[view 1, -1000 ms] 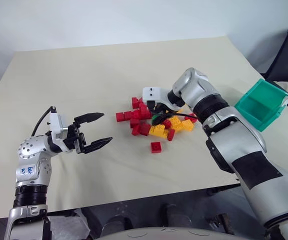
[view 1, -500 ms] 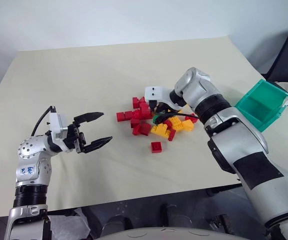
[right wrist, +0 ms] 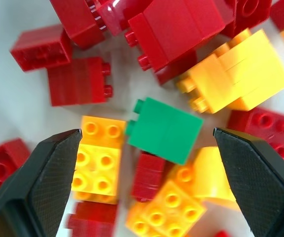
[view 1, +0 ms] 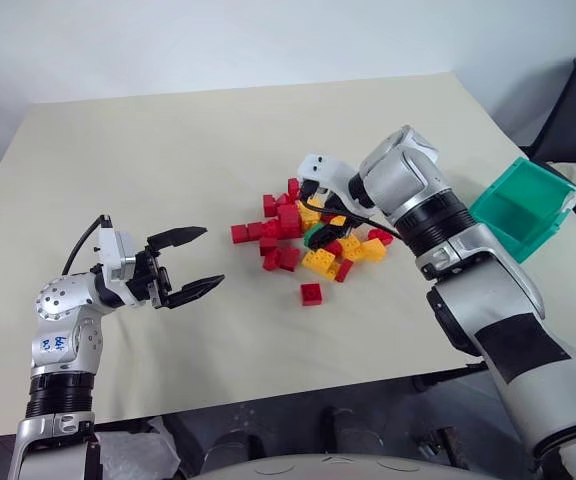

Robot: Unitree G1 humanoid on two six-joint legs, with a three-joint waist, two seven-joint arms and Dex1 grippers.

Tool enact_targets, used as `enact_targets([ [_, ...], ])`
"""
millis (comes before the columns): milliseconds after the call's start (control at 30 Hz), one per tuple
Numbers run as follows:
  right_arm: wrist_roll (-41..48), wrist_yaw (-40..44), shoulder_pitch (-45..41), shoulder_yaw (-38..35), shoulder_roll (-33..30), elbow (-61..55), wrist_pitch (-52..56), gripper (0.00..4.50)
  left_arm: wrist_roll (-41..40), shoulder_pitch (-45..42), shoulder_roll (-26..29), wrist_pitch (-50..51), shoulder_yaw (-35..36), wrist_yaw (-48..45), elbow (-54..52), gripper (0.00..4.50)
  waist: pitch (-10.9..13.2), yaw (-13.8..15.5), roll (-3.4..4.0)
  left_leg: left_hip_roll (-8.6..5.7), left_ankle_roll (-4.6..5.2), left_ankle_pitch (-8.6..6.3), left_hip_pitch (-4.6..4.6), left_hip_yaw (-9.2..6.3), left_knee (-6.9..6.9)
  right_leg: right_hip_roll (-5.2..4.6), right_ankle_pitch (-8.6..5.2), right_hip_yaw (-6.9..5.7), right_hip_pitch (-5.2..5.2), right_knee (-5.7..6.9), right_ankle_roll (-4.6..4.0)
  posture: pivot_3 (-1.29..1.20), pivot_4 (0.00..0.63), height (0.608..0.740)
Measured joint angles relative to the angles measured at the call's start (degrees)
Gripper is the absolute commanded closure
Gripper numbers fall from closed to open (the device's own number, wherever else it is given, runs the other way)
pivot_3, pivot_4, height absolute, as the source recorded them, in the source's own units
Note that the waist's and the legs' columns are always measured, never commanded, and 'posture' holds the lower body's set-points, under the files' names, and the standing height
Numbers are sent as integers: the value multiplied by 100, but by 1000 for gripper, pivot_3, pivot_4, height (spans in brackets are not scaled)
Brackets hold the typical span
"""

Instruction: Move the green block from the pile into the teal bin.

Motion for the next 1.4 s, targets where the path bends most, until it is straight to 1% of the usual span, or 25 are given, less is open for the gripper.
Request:
enact_targets([
  [100,100,-160,130,28,16,-142,387,33,0,-2,-1,-1,-1,-6,3,0,0,6,0,-1,0,0,0,0,0,0,0,0,0,-1,0,0,150,740],
  [233,248,-669,173,-43,159,-132,448,33,0,-16,-4,-8,-5,-19,9,0,-2,-3,-3,-1,0,0,4,2,0,0,0,0,1,2,0,0,150,740],
  [433,405,-1296,165,-150,256,228,276,33,-11,-30,-5,-7,-13,-92,5,0,-3,-21,-4,1,-1,1,13,11,0,0,0,6,4,7,0,0,150,740],
  [567,540,-1464,213,-78,415,442,153,33,-23,-30,-5,-6,-12,-120,-19,0,-2,-34,-3,1,-1,1,8,13,-6,1,0,7,-3,4,0,0,150,740],
  [700,584,-1753,211,-49,440,659,-111,33,-24,-29,-5,-6,-10,-121,-87,0,-1,-17,-3,-2,-1,0,3,11,-5,0,0,7,-3,-1,0,0,150,740],
  [867,713,-2081,145,-216,618,1100,-377,33,-24,-29,-7,-7,-10,-116,-116,0,-2,-21,-3,0,-1,1,3,11,-5,1,0,6,-3,-1,0,0,150,740],
  [967,779,-2239,96,-328,673,1286,-478,603,-24,-29,-8,-7,-10,-114,-121,0,-2,-34,-3,1,-1,1,5,13,-4,1,0,8,-3,2,0,0,150,740],
  [1200,921,-2300,66,-462,674,1336,-458,2915,-24,-2,-9,-7,-9,-103,-130,0,-2,-34,-3,2,-2,1,5,12,-6,1,0,8,-3,0,0,0,150,740],
  [1233,954,-2316,66,-470,674,1335,-458,2993,-24,-2,-9,-7,-9,-101,-130,0,-2,-33,-3,2,-2,1,4,12,-7,1,0,8,-3,-1,0,0,150,740],
  [1400,1073,-2416,110,-625,576,1149,-454,2992,-24,-5,-29,-5,-15,-96,-132,0,-1,-27,-2,2,-1,1,3,12,-7,1,0,8,-3,-3,0,0,150,740],
])
